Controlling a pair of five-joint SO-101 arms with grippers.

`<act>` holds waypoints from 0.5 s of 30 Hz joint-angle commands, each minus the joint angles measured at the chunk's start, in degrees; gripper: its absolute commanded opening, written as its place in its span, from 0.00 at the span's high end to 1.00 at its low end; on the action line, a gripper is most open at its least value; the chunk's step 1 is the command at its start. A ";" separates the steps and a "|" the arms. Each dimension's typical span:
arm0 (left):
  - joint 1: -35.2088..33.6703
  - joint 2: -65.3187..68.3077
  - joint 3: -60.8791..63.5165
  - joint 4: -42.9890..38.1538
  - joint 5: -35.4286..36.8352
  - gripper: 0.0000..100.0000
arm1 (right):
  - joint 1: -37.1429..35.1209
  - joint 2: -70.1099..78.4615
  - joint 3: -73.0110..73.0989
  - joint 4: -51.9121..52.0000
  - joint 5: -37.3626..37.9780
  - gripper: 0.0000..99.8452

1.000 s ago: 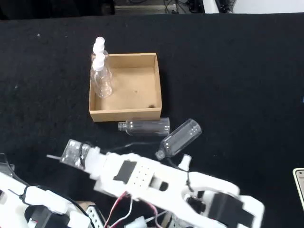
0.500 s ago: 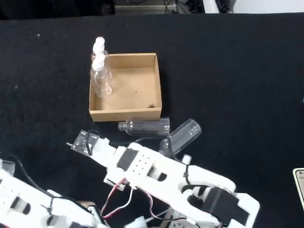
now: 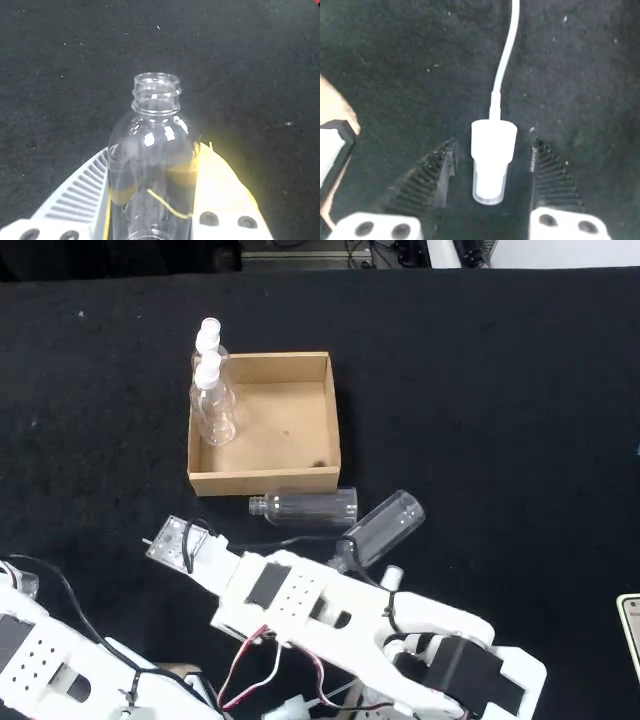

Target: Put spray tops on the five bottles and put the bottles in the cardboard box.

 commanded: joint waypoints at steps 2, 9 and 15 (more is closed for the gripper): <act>0.48 -1.49 -1.10 0.09 -0.26 0.97 | -0.88 -3.12 0.22 -2.29 0.26 0.80; 0.75 -1.49 -0.84 0.18 -0.26 0.97 | -0.79 -1.89 0.31 -2.37 1.67 0.94; 0.84 -2.11 0.66 0.18 -0.26 0.97 | 3.34 1.63 -4.09 1.32 3.08 0.95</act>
